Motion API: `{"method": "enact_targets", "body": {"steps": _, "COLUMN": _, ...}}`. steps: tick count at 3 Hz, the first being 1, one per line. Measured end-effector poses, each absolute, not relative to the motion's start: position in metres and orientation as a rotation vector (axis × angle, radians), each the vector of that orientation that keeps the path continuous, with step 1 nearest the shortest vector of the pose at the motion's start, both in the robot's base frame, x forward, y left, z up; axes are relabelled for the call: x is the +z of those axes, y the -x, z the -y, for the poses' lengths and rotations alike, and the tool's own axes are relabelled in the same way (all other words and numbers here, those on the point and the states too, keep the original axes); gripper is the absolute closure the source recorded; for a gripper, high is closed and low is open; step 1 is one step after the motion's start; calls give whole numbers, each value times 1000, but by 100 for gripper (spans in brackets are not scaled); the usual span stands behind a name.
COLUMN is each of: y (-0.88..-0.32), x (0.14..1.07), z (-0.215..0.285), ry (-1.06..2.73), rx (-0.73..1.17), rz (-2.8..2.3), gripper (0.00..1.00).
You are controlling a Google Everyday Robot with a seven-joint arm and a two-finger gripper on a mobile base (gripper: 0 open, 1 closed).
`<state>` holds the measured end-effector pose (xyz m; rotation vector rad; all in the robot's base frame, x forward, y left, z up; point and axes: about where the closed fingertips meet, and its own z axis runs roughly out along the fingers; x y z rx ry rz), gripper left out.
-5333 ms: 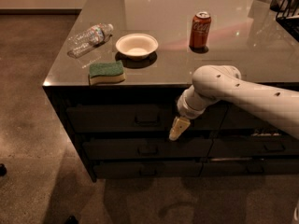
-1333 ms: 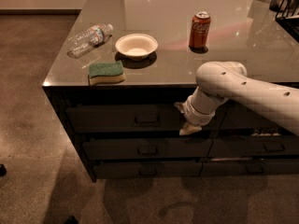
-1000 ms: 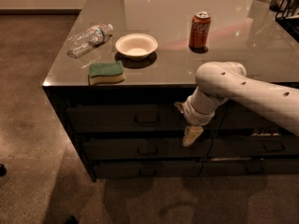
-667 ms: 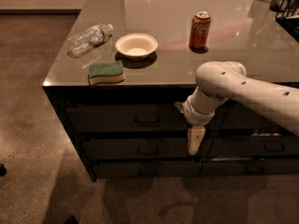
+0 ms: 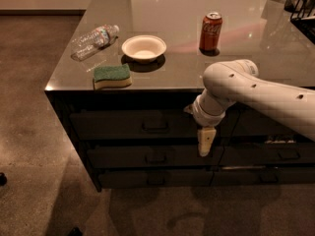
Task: Open top drawer
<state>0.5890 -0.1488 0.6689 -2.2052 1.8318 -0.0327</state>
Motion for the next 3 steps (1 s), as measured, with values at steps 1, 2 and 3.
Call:
{"method": "enact_targets", "body": {"steps": 1, "y": -600, "x": 669, "z": 158, "ry": 2168, "rx": -94, "rz": -1837, "gripper": 0}}
{"method": "enact_targets", "body": {"steps": 2, "y": -605, "x": 664, "z": 167, "ry": 2128, "rx": -130, "rz": -1846, "gripper": 0}}
{"method": "enact_targets", "body": {"steps": 3, "y": -612, "x": 655, "z": 173, "ry": 2111, "rx": -160, "rz": -1862, "gripper": 0}}
